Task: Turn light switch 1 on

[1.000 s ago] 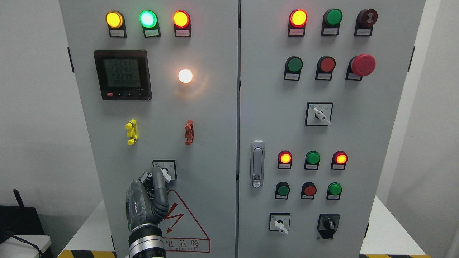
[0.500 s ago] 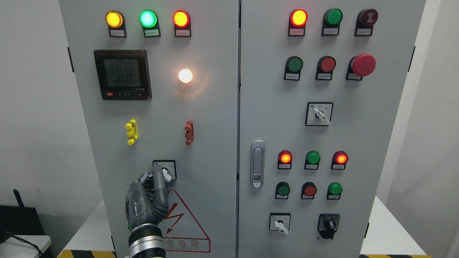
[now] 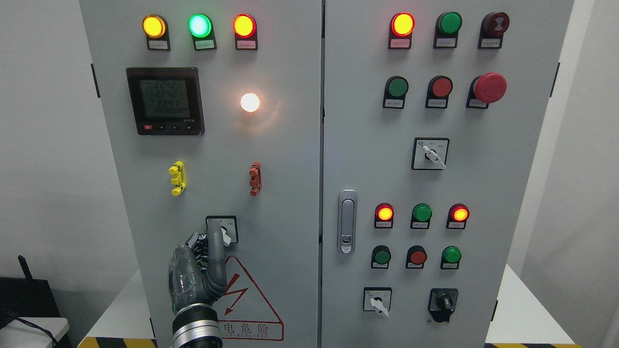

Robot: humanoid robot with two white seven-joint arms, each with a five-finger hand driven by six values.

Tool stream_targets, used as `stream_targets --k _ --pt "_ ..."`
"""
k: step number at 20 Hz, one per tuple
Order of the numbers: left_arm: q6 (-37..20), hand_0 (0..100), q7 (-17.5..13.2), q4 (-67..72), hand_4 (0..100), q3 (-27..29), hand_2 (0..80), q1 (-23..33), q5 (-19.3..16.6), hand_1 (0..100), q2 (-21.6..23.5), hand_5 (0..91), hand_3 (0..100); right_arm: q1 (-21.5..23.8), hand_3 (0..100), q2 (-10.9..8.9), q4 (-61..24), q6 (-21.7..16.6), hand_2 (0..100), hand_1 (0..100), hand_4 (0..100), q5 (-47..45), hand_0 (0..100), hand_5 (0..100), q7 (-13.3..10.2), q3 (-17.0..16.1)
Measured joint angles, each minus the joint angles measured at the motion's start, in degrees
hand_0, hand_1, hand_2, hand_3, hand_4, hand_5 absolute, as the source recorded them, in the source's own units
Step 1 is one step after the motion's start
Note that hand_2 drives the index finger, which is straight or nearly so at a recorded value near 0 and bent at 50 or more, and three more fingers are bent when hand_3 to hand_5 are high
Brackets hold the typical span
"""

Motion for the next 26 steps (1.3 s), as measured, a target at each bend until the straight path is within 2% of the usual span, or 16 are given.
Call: stream_targets --k 8,17,20,22,23,24,25,26 --pt "-4.7 5 0.1 -0.1 87 1.2 56.4 2.5 0.1 5 0.0 83.2 81 0.0 0 0.00 0.0 0.0 0 39 0 0.0 12 0 0.0 0.0" --pt "-14.6 2 -0.5 -0.2 89 3.2 58.3 7.3 2.0 3 0.1 84.4 84 0.0 0 0.01 0.0 0.0 0 39 0 0.0 12 0 0.1 0.0" --pt "-21.9 0 -4.2 -0.2 88 4.6 51.2 10.1 2.7 1 0.2 81.6 86 0.0 0 0.01 0.0 0.0 0 39 0 0.0 12 0 0.1 0.0" --pt "-27.3 0 -7.9 -0.1 86 6.2 47.5 12.7 3.0 0 0.4 75.0 84 0.0 0 0.01 0.0 0.0 0 39 0 0.0 12 0 0.1 0.0" --pt "-29.6 0 -9.7 0.0 84 7.2 44.6 14.1 3.1 0 0.4 66.9 82 0.0 0 0.01 0.0 0.0 0 39 0 0.0 12 0 0.1 0.0" --pt "-32.1 0 -11.7 0.2 80 8.3 41.4 15.8 3.3 0 0.5 56.9 73 0.0 0 0.01 0.0 0.0 0 39 0 0.0 12 0 0.1 0.0" --pt "-34.3 0 -13.5 0.5 77 9.6 40.1 17.5 3.5 0 0.6 54.2 69 0.0 0 0.01 0.0 0.0 0 39 0 0.0 12 0 0.1 0.0" --pt "-36.8 0 -15.1 0.8 72 10.9 37.1 18.7 3.8 0 0.7 49.5 62 0.0 0 0.01 0.0 0.0 0 39 0 0.0 12 0 0.2 0.0"
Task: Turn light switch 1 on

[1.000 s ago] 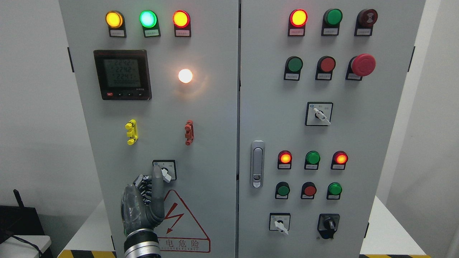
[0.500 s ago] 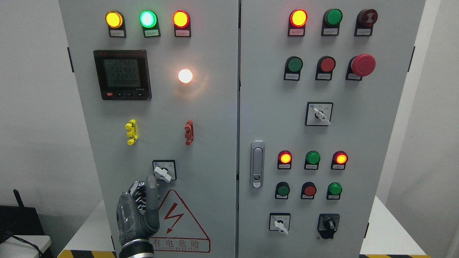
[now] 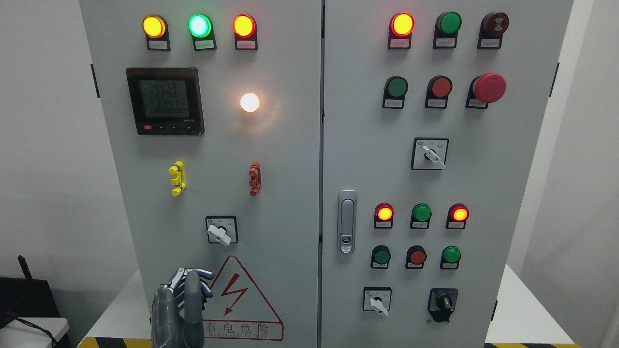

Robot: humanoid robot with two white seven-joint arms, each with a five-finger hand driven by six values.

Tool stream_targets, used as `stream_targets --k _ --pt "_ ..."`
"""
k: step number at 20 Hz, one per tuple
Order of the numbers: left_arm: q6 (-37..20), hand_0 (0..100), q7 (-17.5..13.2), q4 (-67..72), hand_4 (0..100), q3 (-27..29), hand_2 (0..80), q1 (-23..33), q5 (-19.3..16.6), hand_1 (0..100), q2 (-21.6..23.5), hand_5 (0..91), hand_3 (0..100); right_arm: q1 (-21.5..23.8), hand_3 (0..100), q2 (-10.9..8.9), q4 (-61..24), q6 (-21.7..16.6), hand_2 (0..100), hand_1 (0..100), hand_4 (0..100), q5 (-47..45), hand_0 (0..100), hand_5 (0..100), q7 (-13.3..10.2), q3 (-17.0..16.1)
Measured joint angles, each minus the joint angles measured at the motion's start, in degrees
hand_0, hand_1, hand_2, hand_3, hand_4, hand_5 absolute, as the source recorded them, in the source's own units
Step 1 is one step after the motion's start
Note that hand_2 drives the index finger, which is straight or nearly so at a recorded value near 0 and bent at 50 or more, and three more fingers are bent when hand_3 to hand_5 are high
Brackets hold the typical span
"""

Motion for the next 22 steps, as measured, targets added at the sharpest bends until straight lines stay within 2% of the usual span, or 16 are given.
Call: stream_targets --k 2,4,5,6,8,11,16,20,22 --pt "-4.8 0 -2.8 1.2 65 3.3 29.0 2.4 0.5 0 0.2 43.4 54 0.0 0 0.00 0.0 0.0 0 39 0 0.0 12 0 0.1 0.0" --pt "-9.2 0 -5.5 2.9 56 6.9 16.6 5.1 1.0 0 0.3 35.7 45 0.0 0 0.00 0.0 0.0 0 39 0 0.0 12 0 0.1 0.0" --pt "-11.0 0 -6.5 3.9 55 8.7 15.5 6.4 1.3 0 0.4 34.3 44 0.0 0 0.00 0.0 0.0 0 39 0 0.0 12 0 0.1 0.0" --pt "-13.2 0 -7.4 5.2 51 10.7 9.9 7.6 1.7 0 0.5 30.1 40 0.0 0 0.00 0.0 0.0 0 39 0 0.0 12 0 0.1 0.0" --pt "-16.5 0 -8.5 8.1 47 14.6 4.4 10.0 2.7 0 0.8 26.1 36 0.0 0 0.00 0.0 0.0 0 39 0 0.0 12 0 0.0 0.0" --pt "-19.1 0 -9.0 13.4 46 19.8 1.9 13.2 5.0 0 1.4 24.5 36 0.0 0 0.00 0.0 0.0 0 39 0 0.0 12 0 -0.1 0.0" --pt "-20.0 2 -9.4 24.6 43 27.7 0.0 17.3 7.7 0 2.9 20.1 34 0.0 0 0.00 0.0 0.0 0 39 0 0.0 12 0 -0.1 0.0" --pt "-20.5 10 -9.9 35.4 37 32.3 0.0 20.3 8.6 0 3.8 15.8 28 0.0 0 0.00 0.0 0.0 0 39 0 0.0 12 0 -0.1 0.0" --pt "-20.6 13 -11.2 41.3 34 33.9 0.0 21.3 8.8 1 4.1 13.7 24 0.0 0 0.00 0.0 0.0 0 39 0 0.0 12 0 -0.1 0.0"
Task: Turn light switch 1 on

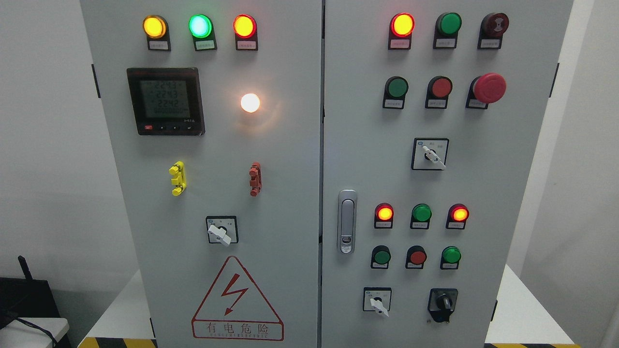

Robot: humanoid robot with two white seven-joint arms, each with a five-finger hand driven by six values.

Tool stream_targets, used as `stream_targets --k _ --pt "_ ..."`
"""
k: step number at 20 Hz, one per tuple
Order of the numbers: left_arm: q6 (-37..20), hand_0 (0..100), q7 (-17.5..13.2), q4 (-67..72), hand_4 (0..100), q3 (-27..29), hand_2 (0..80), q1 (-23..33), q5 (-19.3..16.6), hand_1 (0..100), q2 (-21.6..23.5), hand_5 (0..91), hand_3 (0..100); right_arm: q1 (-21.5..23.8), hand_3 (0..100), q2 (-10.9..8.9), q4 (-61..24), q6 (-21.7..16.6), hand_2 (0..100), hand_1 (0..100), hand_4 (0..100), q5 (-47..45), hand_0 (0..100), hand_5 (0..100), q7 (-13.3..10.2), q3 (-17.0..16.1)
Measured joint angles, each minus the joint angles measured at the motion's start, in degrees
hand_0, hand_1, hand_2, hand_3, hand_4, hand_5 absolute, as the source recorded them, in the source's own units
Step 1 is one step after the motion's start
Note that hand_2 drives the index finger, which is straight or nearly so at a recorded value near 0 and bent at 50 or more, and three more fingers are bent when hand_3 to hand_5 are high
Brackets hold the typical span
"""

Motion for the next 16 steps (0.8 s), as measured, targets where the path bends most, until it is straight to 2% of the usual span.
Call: stream_targets --k 4,7,10,16 --pt "1.3 17 -4.4 12.7 26 1.5 0.0 1.1 0.1 3 0.9 9.3 14 0.0 0 0.00 0.0 0.0 0 39 0 0.0 12 0 0.0 0.0" --pt "4.8 20 -6.0 21.7 19 0.3 0.0 1.4 0.1 2 1.7 5.3 7 0.0 0 0.00 0.0 0.0 0 39 0 0.0 12 0 0.0 0.0" --pt "8.6 23 -6.5 29.0 10 -2.4 0.0 1.4 0.1 3 2.4 1.7 0 0.0 0 0.00 0.0 0.0 0 39 0 0.0 12 0 0.0 0.0" --pt "14.8 28 -6.1 39.1 0 -11.1 0.0 -0.6 0.0 2 3.1 0.3 0 0.0 0 -0.01 0.0 0.0 0 39 0 0.0 12 0 0.0 0.0"
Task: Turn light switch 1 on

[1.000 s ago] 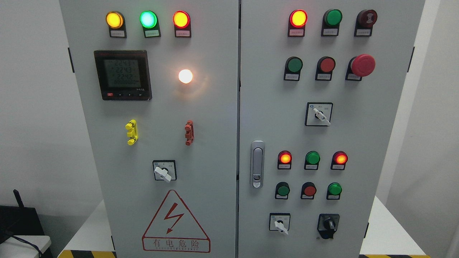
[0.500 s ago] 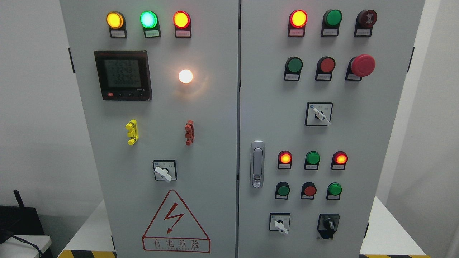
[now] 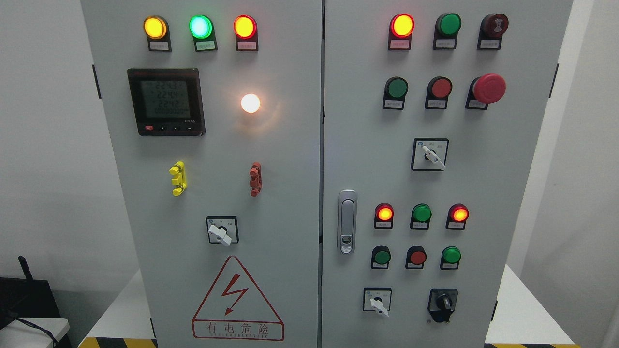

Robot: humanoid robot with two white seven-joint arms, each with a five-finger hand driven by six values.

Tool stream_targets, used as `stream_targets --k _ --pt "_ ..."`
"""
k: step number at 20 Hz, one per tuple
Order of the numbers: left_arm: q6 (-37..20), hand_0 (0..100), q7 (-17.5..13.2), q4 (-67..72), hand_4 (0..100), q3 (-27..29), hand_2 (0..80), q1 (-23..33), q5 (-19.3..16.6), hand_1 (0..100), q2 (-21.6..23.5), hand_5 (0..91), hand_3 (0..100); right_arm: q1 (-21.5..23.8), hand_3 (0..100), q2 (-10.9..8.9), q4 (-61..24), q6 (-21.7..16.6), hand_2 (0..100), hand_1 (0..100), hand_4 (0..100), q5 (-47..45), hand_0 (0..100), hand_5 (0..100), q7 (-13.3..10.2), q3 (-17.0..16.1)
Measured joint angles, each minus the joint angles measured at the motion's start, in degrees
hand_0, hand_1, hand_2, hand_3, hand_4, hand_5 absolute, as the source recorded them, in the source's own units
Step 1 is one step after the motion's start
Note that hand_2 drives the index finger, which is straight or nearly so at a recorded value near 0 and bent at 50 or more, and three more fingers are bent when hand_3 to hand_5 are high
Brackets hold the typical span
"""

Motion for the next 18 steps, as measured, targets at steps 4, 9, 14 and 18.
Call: stream_targets --k 4,9,14,18 --pt "3.2 29 2.5 4.4 0 -5.5 0.0 -1.7 -0.1 0 0.0 0.6 0 0.0 0 0.00 0.0 0.0 0 39 0 0.0 12 0 0.0 0.0" --pt "5.3 30 4.0 8.2 1 -10.3 0.0 -3.7 -0.1 0 -0.5 1.0 0 0.0 0 0.00 0.0 0.0 0 39 0 0.0 12 0 -0.1 0.0" --pt "5.8 31 4.5 10.6 2 -13.3 0.0 -4.8 0.0 0 -0.8 1.6 0 0.0 0 0.00 0.0 0.0 0 39 0 0.0 12 0 -0.2 0.0" --pt "6.0 32 4.6 12.1 3 -14.8 0.0 -5.2 0.0 0 -1.0 1.7 0 0.0 0 0.00 0.0 0.0 0 39 0 0.0 12 0 -0.3 0.0"
